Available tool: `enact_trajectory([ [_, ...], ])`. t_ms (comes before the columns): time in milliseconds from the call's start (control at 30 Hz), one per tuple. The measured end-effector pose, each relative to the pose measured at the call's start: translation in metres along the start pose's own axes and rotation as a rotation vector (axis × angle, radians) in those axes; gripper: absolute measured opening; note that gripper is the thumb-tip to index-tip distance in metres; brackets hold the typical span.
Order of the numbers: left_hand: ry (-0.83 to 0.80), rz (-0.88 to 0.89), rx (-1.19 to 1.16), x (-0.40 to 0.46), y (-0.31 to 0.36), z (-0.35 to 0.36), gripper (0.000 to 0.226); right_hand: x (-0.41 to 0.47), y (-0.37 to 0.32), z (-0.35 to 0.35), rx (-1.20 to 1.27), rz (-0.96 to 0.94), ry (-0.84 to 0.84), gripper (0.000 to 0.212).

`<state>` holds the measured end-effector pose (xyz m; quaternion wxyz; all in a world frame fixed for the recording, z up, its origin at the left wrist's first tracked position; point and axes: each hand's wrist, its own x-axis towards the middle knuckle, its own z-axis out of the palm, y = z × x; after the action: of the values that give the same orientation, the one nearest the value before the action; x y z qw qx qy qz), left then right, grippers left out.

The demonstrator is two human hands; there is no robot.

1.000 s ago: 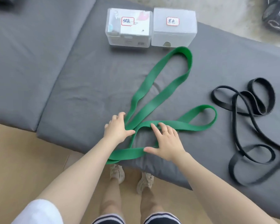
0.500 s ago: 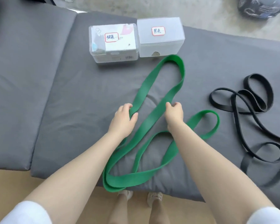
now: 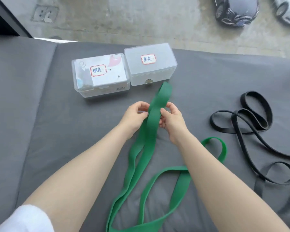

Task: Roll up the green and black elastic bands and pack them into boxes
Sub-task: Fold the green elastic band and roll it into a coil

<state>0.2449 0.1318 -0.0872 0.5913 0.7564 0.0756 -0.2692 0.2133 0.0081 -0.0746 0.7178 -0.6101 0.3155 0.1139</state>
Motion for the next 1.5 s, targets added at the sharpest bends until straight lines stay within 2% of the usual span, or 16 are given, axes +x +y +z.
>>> enact_trajectory([
  [133,-0.002,-0.004,-0.195,-0.042,0.028,-0.012,0.031,-0.038,-0.029,0.001,-0.169,-0.096,-0.073,0.021],
  [233,0.003,-0.029,-0.32,-0.079,0.056,-0.016,0.022,-0.076,-0.049,0.008,-0.056,-0.146,-0.034,0.02],
  [367,0.048,-0.004,-0.322,-0.13,0.079,-0.017,0.019,-0.129,-0.053,0.026,0.03,-0.124,-0.071,0.027],
  [500,0.034,-0.031,-0.369,-0.162,0.087,-0.024,0.02,-0.158,-0.048,0.039,-0.071,-0.196,0.111,0.027],
  [600,0.007,-0.121,-0.389,-0.172,0.091,-0.03,0.023,-0.17,-0.044,0.043,-0.086,-0.211,0.169,0.042],
  [667,-0.031,-0.124,-0.322,-0.175,0.089,-0.03,0.027,-0.177,-0.041,0.043,-0.124,-0.198,0.169,0.053],
  [767,-0.099,-0.051,-0.087,-0.177,0.085,-0.026,0.035,-0.186,-0.032,0.039,-0.123,-0.2,0.101,0.05],
  [867,-0.163,0.019,0.105,-0.178,0.082,-0.018,0.038,-0.193,-0.028,0.025,-0.066,-0.219,-0.055,0.053],
  [967,-0.094,0.006,0.106,-0.171,0.078,-0.011,0.028,-0.189,-0.033,0.0,-0.157,-0.217,-0.221,0.047],
  [1033,-0.039,-0.043,0.045,-0.165,0.072,-0.004,0.02,-0.179,-0.03,-0.024,-0.237,-0.171,-0.089,0.039],
  [1100,-0.006,-0.072,0.008,-0.157,0.064,0.006,0.016,-0.16,-0.003,-0.061,-0.366,-0.075,0.379,0.039],
  [1167,0.01,-0.084,-0.023,-0.147,0.055,0.014,0.017,-0.148,0.028,-0.093,-0.381,0.186,0.678,0.05],
  [1233,0.021,-0.073,-0.04,-0.136,0.047,0.019,0.019,-0.137,0.055,-0.108,-0.129,0.473,0.643,0.061],
  [1300,0.036,-0.045,-0.04,-0.127,0.04,0.022,0.022,-0.125,0.073,-0.107,0.094,0.606,0.537,0.069],
  [1433,0.023,0.011,-0.054,-0.114,0.042,0.028,0.031,-0.095,0.092,-0.092,-0.099,0.611,0.671,0.069],
  [1500,0.021,0.034,-0.063,-0.11,0.052,0.032,0.037,-0.084,0.095,-0.083,-0.136,0.555,0.664,0.049],
])
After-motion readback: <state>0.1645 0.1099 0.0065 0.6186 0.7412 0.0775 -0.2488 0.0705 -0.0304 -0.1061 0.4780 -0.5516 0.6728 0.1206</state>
